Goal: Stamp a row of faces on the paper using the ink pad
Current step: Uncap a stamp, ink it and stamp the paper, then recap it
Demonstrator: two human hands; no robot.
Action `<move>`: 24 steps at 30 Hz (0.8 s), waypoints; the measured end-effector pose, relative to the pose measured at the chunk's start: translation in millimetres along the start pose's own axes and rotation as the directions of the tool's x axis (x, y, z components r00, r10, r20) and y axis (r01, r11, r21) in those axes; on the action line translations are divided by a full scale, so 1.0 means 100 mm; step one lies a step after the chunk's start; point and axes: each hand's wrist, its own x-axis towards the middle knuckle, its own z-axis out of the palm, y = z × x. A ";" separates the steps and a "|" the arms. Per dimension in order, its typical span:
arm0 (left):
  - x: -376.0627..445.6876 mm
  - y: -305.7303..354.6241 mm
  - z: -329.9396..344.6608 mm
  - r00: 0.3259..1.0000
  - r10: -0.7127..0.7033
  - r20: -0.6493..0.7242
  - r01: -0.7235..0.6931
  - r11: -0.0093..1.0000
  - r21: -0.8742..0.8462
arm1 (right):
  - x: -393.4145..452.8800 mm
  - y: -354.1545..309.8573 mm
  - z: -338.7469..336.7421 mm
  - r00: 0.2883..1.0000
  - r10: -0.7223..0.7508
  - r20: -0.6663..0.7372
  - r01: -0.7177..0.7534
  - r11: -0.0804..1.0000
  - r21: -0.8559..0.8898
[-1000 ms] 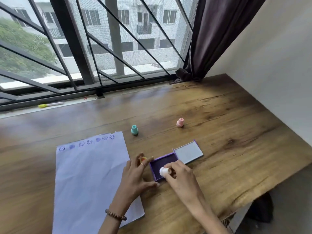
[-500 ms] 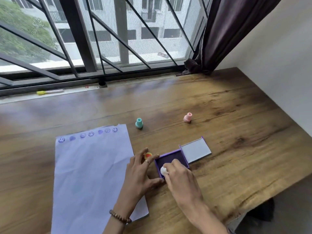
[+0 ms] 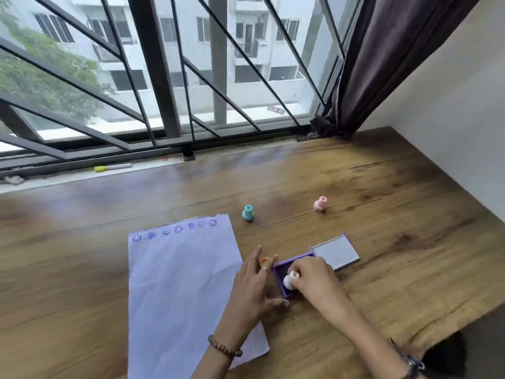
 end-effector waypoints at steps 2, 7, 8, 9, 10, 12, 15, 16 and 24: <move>-0.09 -0.08 -0.13 1.000 0.015 -0.017 -0.016 0.999 -0.041 | 0.01 -0.06 -0.06 1.000 0.020 -0.010 -0.019 0.995 0.100; -0.38 -0.59 -0.54 0.974 -0.058 -0.219 0.075 0.995 0.068 | 0.12 -0.45 -0.06 0.996 -0.016 -0.082 0.052 0.889 0.454; -0.42 -0.72 -0.63 0.966 -0.090 -0.244 0.116 0.989 0.094 | 0.20 -0.57 -0.04 0.995 -0.027 -0.099 0.070 0.879 0.472; -0.45 -0.83 -0.70 0.961 -0.121 -0.250 0.155 0.981 0.119 | 0.28 -0.68 -0.02 0.993 -0.031 -0.117 0.085 0.868 0.489; -0.47 -0.93 -0.76 0.960 -0.153 -0.236 0.190 0.971 0.146 | 0.37 -0.79 -0.01 0.990 -0.040 -0.135 0.104 0.857 0.505; -0.48 -1.08 -0.83 0.963 -0.198 -0.182 0.230 0.958 0.174 | 0.55 -0.99 0.02 0.982 -0.066 -0.174 0.146 0.857 0.495; -0.46 -1.19 -0.82 0.966 -0.210 -0.153 0.234 0.960 0.156 | 0.76 -1.18 0.05 0.976 -0.126 -0.179 0.182 0.919 0.349; -0.46 -1.21 -0.80 0.966 -0.206 -0.158 0.230 0.960 0.156 | 0.80 -1.22 0.07 0.975 -0.147 -0.167 0.191 0.938 0.289; -0.45 -1.30 -0.71 0.964 -0.166 -0.207 0.197 0.971 0.139 | 0.94 -1.42 0.25 0.976 -0.184 -0.116 0.184 0.983 -0.013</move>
